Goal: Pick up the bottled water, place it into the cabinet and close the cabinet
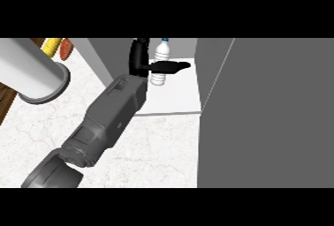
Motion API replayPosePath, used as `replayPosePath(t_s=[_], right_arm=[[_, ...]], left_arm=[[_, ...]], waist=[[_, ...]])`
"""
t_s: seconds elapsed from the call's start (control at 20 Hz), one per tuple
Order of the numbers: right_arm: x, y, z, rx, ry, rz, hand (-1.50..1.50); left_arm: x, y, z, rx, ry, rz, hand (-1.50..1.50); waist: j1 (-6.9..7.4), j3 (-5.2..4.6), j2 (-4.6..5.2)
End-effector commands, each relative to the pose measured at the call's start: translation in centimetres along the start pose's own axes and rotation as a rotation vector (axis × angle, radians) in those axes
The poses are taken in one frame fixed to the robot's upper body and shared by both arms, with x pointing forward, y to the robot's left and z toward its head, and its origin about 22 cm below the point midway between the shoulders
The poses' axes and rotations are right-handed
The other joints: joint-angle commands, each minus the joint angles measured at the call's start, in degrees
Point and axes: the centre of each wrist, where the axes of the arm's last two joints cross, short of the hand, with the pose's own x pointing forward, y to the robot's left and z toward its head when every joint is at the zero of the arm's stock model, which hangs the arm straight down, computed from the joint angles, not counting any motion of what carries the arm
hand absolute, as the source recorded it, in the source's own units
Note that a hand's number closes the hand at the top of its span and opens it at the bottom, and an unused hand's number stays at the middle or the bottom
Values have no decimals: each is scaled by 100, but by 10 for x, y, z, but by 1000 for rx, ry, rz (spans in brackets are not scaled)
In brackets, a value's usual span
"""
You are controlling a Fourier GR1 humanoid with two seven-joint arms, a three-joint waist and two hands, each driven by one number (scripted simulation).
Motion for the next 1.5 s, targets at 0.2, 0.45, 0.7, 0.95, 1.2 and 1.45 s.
replayPosePath(t_s=[0.2, 0.45, 0.7, 0.95, 1.2, 1.45], right_arm=[[33, 9, -6, -21, -14, -26, -150], [27, 13, -6, -40, -17, -15, -150], [25, 17, -5, -47, -17, -12, -150], [15, 18, -2, -44, 7, 8, -150], [38, 12, -4, 25, -6, 48, -150], [21, 9, -9, 204, 29, 85, 150]], left_arm=[[-11, -6, 26, -46, 11, 89, -150], [-10, -14, 47, -143, 37, 202, -150], [-20, -11, 87, -211, 11, 331, -150], [-1, -22, 122, -238, -20, 376, -150], [6, -11, 161, -283, -26, 450, -150], [21, 28, 168, -301, 26, 433, 150]], waist=[[145, 1, -84], [162, 0, -94], [256, -1, -105], [282, 3, -107], [308, 2, -107], [311, 4, -92]])
